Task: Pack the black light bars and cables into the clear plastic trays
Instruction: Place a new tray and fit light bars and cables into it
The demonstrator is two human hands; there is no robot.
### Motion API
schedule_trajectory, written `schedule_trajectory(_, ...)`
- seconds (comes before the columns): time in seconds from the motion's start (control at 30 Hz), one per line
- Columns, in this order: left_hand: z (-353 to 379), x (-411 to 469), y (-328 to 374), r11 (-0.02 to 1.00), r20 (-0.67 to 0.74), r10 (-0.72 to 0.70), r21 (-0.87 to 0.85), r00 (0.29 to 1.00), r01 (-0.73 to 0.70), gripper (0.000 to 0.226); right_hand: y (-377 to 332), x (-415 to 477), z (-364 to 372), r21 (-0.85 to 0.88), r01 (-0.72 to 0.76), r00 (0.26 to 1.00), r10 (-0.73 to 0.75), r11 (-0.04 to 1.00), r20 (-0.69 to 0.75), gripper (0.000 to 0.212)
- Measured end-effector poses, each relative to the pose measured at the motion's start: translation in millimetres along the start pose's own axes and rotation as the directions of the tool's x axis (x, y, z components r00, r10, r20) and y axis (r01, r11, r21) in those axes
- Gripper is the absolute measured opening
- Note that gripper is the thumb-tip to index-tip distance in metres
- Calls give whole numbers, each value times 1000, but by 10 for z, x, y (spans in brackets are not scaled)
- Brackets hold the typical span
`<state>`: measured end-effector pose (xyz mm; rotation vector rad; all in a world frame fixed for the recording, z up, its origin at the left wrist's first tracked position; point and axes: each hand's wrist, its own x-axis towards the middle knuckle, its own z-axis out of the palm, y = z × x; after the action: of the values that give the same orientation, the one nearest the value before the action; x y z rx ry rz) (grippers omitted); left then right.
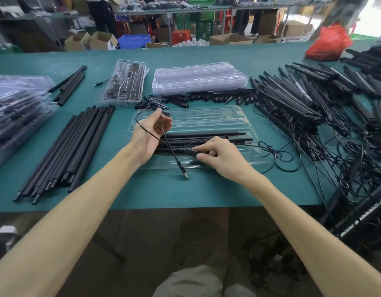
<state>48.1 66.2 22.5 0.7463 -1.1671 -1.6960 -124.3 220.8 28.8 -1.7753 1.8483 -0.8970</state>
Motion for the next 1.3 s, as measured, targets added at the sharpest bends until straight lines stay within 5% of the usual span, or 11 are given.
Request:
schedule_trajectory(0.23,35,-46,31,997,1,-30,72,1000,29,30,-7,44,30,155,-113,991,123,981,-57,30)
schedule_trajectory(0.5,-47,-30,404,965,27,-234,124,972,229,25,-29,124,15,208,-197,980,197,958,22,31)
schedule_trajectory(0.73,-393,8,618,866,-184,-409,231,894,444,26,-22,124,28,237,-185,982,188,954,8,30)
schedule_trajectory(0.87,-453,13,606,901,-364,-309,185,879,393,41,-3,111,55,242,-147,987,158,959,-25,27)
schedule_trajectory(0.93,-446,21,593,881,-448,-169,331,878,338,50,-2,97,74,227,-120,989,135,966,-51,26)
schedule_trajectory(1.17,-357,31,667,719,-439,-71,600,896,351,61,21,93,75,245,-125,990,137,961,-33,27)
schedule_trajectory(1.23,-355,16,680,606,-392,18,736,920,302,71,23,93,77,246,-123,990,134,962,-30,26)
schedule_trajectory(1.3,-352,-39,673,364,-282,141,906,949,216,75,25,97,79,247,-121,991,132,961,-26,27)
